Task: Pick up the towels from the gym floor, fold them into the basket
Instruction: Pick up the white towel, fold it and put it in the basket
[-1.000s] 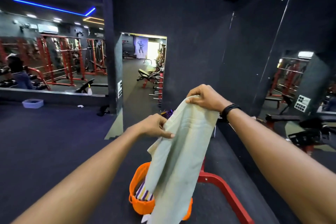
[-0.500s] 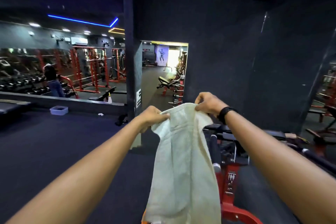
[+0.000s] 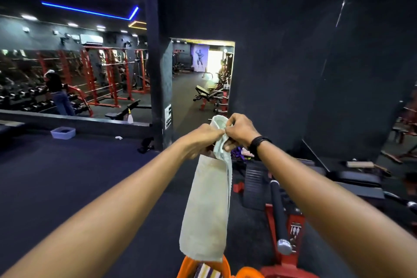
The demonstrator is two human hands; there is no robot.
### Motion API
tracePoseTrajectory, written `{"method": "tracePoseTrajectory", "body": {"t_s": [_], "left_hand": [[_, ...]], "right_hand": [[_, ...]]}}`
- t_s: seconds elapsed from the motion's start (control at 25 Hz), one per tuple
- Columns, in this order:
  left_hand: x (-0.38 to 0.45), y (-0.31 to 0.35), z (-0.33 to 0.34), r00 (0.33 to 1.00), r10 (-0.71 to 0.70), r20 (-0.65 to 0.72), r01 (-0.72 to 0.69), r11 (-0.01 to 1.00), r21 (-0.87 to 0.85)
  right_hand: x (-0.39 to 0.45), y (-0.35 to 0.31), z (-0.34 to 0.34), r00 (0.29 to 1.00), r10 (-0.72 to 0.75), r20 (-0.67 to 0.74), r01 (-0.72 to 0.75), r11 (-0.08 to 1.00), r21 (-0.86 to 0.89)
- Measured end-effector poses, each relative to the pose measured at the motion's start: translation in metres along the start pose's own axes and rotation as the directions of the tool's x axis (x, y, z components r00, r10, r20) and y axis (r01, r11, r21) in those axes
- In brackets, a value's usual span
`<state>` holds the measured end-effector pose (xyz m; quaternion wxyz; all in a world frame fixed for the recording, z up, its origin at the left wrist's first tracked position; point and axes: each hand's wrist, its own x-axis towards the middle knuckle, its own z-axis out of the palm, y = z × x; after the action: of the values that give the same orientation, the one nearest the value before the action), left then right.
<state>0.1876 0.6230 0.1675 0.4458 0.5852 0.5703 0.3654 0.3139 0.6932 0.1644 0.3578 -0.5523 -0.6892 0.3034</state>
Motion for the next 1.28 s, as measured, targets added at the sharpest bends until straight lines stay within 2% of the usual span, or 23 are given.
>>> {"method": "tracePoseTrajectory", "body": {"t_s": [0.08, 0.16, 0.2, 0.28, 0.32, 0.36, 0.4, 0.44, 0.52, 0.56, 0.6, 0.68, 0.76, 0.8, 0.88, 1.0, 1.08, 1.12, 1.2, 1.24, 1.28], "left_hand": [[0.017, -0.003, -0.008, 0.986, 0.030, 0.164, -0.033, 0.999, 0.020], [0.035, -0.009, -0.014, 0.959, 0.066, 0.275, -0.109, 0.984, 0.144], [0.043, -0.014, -0.015, 0.968, 0.087, 0.236, -0.160, 0.938, 0.308], [0.063, -0.020, -0.017, 0.969, 0.229, 0.091, -0.232, 0.726, 0.647], [0.069, -0.021, -0.020, 0.949, 0.308, 0.061, -0.259, 0.659, 0.706], [0.073, -0.022, -0.027, 0.931, 0.361, 0.060, -0.294, 0.641, 0.709], [0.077, -0.022, -0.037, 0.912, 0.404, 0.074, -0.340, 0.641, 0.689], [0.080, -0.023, -0.049, 0.892, 0.443, 0.089, -0.383, 0.635, 0.671], [0.087, -0.026, -0.071, 0.860, 0.497, 0.118, -0.444, 0.612, 0.655], [0.090, -0.029, -0.078, 0.843, 0.523, 0.124, -0.465, 0.594, 0.656], [0.094, -0.033, -0.083, 0.838, 0.531, 0.120, -0.467, 0.588, 0.661], [0.101, -0.045, -0.087, 0.835, 0.548, 0.046, -0.442, 0.619, 0.649], [0.105, -0.057, -0.092, 0.811, 0.572, -0.122, -0.420, 0.714, 0.560], [0.107, -0.062, -0.096, 0.792, 0.577, -0.199, -0.418, 0.751, 0.511], [0.109, -0.065, -0.103, 0.755, 0.606, -0.250, -0.422, 0.741, 0.522], [0.109, -0.068, -0.106, 0.741, 0.639, -0.204, -0.443, 0.694, 0.567], [0.112, -0.070, -0.105, 0.751, 0.621, -0.224, -0.436, 0.722, 0.538], [0.115, -0.072, -0.108, 0.777, 0.596, -0.203, -0.425, 0.734, 0.530], [0.123, -0.076, -0.113, 0.886, 0.461, -0.045, -0.366, 0.757, 0.542], [0.124, -0.074, -0.116, 0.941, 0.331, 0.077, -0.313, 0.755, 0.576], [0.125, -0.069, -0.116, 0.960, 0.217, 0.179, -0.281, 0.744, 0.606]], "right_hand": [[0.014, 0.004, 0.003, 0.999, 0.049, -0.017, -0.049, 0.999, -0.005], [0.024, 0.002, 0.004, 0.993, 0.118, -0.027, -0.119, 0.992, -0.037], [0.026, 0.000, 0.005, 0.990, 0.142, 0.005, -0.142, 0.990, -0.006], [0.027, -0.006, 0.006, 0.987, 0.122, 0.104, -0.128, 0.991, 0.047], [0.028, -0.008, 0.006, 0.984, 0.102, 0.146, -0.112, 0.992, 0.059], [0.026, -0.008, 0.002, 0.983, 0.070, 0.172, -0.075, 0.997, 0.024], [0.024, -0.006, -0.005, 0.979, 0.031, 0.200, -0.009, 0.994, -0.106], [0.024, -0.002, -0.013, 0.971, 0.017, 0.239, 0.060, 0.949, -0.310], [0.026, 0.011, -0.031, 0.955, 0.078, 0.285, 0.136, 0.741, -0.658], [0.028, 0.018, -0.039, 0.954, 0.088, 0.287, 0.154, 0.678, -0.719], [0.031, 0.023, -0.045, 0.958, 0.059, 0.280, 0.173, 0.659, -0.732], [0.036, 0.025, -0.051, 0.960, -0.089, 0.264, 0.250, 0.693, -0.676], [0.039, 0.018, -0.052, 0.948, -0.222, 0.227, 0.315, 0.753, -0.577], [0.038, 0.014, -0.052, 0.943, -0.256, 0.210, 0.330, 0.782, -0.528], [0.035, 0.010, -0.049, 0.944, -0.284, 0.169, 0.330, 0.842, -0.427], [0.030, 0.011, -0.041, 0.939, -0.333, 0.081, 0.343, 0.918, -0.198], [0.032, 0.013, -0.040, 0.949, -0.313, 0.028, 0.314, 0.948, -0.047], [0.034, 0.016, -0.041, 0.961, -0.273, 0.038, 0.273, 0.962, 0.003], [0.033, 0.029, -0.041, 0.977, -0.164, 0.138, 0.167, 0.986, -0.005], [0.029, 0.034, -0.041, 0.970, -0.102, 0.222, 0.115, 0.992, -0.046], [0.027, 0.035, -0.044, 0.954, -0.056, 0.294, 0.082, 0.994, -0.077]]}}
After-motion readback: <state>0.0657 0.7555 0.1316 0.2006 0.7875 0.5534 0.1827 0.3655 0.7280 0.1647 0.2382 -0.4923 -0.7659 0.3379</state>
